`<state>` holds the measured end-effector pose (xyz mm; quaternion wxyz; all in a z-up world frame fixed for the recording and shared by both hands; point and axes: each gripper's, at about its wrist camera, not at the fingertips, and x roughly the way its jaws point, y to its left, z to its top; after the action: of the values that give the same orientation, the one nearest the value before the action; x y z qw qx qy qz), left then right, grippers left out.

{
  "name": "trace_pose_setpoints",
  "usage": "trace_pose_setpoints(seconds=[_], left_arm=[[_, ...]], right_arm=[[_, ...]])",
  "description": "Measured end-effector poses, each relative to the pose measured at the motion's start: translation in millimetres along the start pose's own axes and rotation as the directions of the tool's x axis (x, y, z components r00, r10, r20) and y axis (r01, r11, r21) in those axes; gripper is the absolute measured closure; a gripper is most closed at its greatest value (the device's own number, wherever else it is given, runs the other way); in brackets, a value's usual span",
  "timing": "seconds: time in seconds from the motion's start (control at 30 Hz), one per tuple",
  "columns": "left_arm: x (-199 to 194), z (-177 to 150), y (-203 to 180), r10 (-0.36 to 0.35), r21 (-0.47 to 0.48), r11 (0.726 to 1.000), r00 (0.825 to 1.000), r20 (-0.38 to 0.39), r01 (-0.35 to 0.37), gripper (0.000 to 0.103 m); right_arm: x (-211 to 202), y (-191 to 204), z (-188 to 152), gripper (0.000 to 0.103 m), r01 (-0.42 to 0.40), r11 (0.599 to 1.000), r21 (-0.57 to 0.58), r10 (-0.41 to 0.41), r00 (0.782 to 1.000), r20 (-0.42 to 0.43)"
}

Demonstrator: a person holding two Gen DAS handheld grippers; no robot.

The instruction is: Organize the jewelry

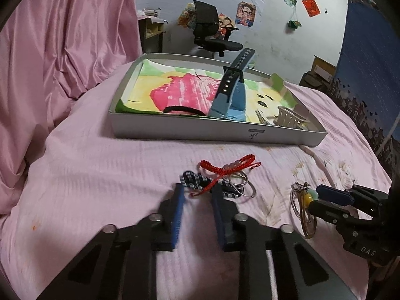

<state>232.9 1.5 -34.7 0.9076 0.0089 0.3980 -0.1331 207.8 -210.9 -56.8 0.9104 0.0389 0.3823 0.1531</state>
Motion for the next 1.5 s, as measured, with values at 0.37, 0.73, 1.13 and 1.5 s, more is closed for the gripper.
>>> trace_pose_setpoints(seconds=[0.37,0.73,1.13,1.5], left_arm=[[1,-1,-4,-0.042,0.023,0.999,0.999,0.001,0.042,0.099],[-18,-1,-5,-0.06,0.031,0.998,0.995,0.082,0.057,0.1],[-32,2,-4,-0.089,0.003,0.996,0.986,0.143,0.089,0.1],[-44,0,-8,-0.113,-0.018,0.993,0.978,0.175,0.118,0.1]], right_arm=[[0,0,0,0.077,-0.003,1.0,0.0,0.003,1.0,0.002],[-4,0,-1,0.088,-0.014,1.0,-0.005,0.014,1.0,0.023],[-20,-6,-1,0.088,-0.026,1.0,0.009,0.025,0.996,0.09],[-17,-2,-2,0.088,-0.033,0.999,-0.019,0.034,0.997,0.064]])
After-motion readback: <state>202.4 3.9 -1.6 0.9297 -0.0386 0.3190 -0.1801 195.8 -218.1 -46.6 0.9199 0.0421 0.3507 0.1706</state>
